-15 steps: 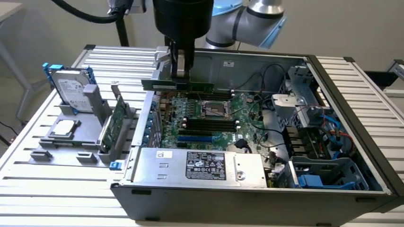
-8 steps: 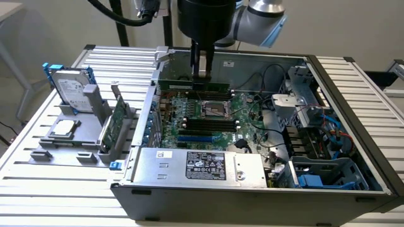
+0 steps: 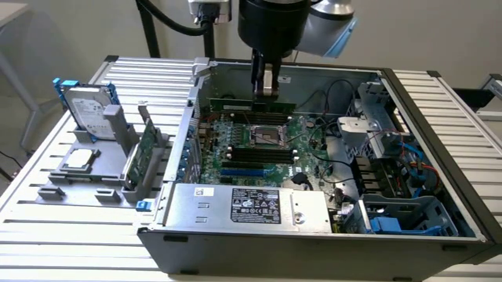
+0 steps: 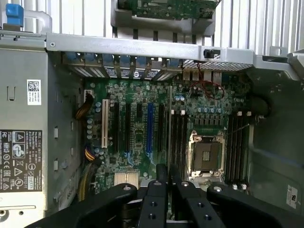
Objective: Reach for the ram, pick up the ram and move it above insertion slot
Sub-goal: 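Pick up the ram and move it above insertion slot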
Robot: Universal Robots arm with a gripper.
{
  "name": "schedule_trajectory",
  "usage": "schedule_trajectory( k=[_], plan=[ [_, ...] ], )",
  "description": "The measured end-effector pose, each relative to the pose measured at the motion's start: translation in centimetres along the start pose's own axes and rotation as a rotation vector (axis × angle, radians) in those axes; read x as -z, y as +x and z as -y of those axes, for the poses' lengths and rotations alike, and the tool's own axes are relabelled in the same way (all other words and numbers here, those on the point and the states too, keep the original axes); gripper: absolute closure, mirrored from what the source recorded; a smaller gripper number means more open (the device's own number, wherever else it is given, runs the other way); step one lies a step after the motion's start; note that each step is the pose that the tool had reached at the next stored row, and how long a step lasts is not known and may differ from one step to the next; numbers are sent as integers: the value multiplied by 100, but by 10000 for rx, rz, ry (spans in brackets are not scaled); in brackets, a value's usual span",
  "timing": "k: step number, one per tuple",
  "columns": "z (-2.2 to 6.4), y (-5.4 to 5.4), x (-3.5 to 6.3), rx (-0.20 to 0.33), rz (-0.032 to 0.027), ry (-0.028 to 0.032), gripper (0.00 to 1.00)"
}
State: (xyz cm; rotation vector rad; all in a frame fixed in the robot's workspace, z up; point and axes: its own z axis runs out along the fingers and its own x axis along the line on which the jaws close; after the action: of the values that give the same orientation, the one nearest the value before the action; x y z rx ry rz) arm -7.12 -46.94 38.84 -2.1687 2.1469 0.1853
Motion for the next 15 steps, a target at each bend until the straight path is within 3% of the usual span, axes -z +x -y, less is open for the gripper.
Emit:
schedule_trajectory(
  k=[10, 15],
  plan=[
    [133, -8, -24, 0, -4, 0, 86],
    [146, -14, -25, 0, -5, 0, 86]
  ],
)
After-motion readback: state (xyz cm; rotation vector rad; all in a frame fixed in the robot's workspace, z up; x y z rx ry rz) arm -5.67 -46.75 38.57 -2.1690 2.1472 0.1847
